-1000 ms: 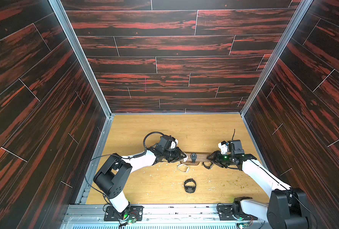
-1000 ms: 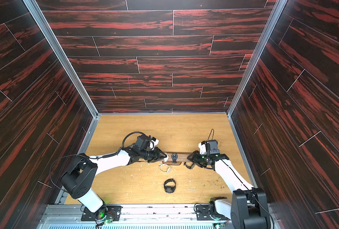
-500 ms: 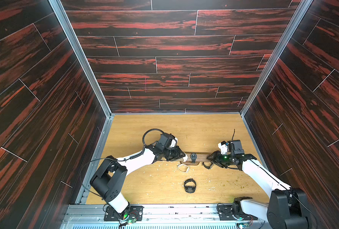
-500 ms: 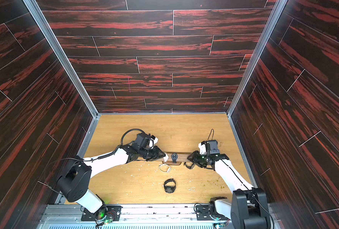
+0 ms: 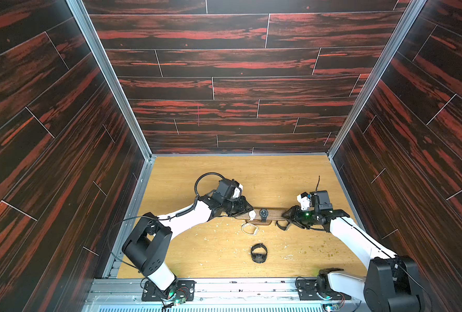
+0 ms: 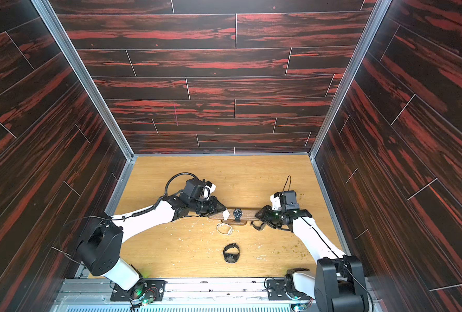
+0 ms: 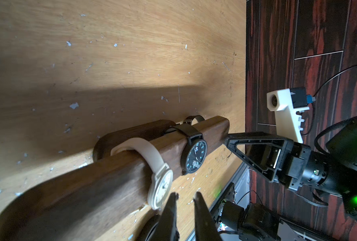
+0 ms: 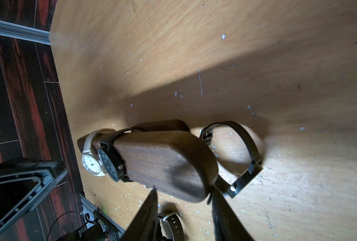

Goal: Place watch on stand
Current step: Adjust the watch on the stand.

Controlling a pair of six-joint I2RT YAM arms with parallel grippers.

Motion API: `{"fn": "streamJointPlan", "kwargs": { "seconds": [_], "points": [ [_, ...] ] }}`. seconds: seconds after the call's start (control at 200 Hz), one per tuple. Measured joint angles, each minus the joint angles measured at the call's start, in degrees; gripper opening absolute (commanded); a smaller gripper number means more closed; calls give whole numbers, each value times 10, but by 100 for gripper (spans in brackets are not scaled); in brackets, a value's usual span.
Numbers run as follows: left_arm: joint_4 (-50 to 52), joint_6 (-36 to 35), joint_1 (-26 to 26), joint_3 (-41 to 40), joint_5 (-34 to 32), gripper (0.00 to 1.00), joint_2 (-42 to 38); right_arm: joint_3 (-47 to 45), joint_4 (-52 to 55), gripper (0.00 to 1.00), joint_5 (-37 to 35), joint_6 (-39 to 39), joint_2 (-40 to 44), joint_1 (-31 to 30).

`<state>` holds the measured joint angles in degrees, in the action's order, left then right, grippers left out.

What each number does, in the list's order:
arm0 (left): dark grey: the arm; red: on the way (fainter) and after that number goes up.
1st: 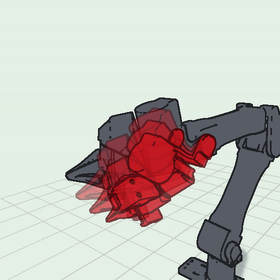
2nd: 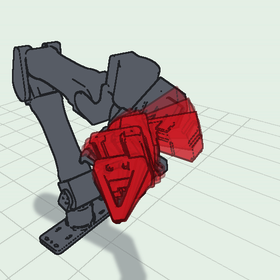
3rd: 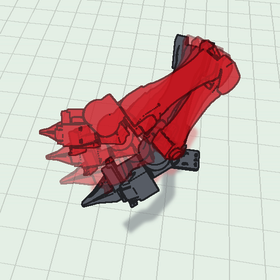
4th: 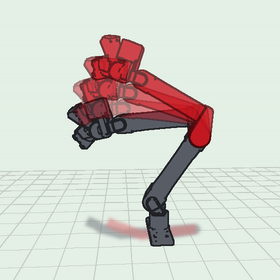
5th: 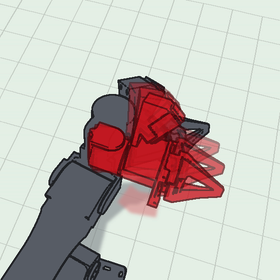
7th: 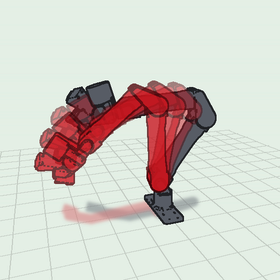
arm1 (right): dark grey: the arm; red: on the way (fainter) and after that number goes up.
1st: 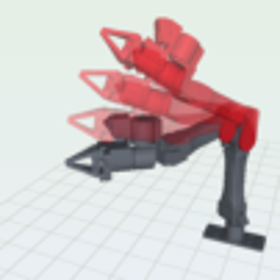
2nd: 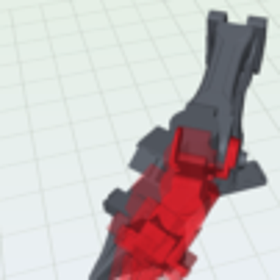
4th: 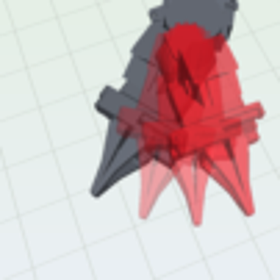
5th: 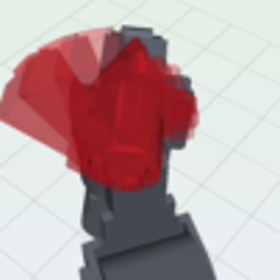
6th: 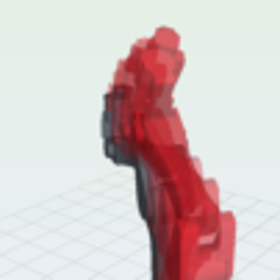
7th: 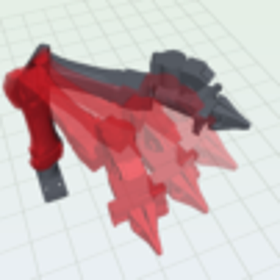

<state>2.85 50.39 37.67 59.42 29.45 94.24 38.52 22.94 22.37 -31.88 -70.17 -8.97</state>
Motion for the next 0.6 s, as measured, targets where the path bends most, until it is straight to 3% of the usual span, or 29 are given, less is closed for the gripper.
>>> {"fn": "streamJointPlan", "kwargs": {
  "seconds": [0.596],
  "points": [
    [-22,10,1,-15,3,17,24,0,-1,44,0,0,-4,0]
  ]
}}
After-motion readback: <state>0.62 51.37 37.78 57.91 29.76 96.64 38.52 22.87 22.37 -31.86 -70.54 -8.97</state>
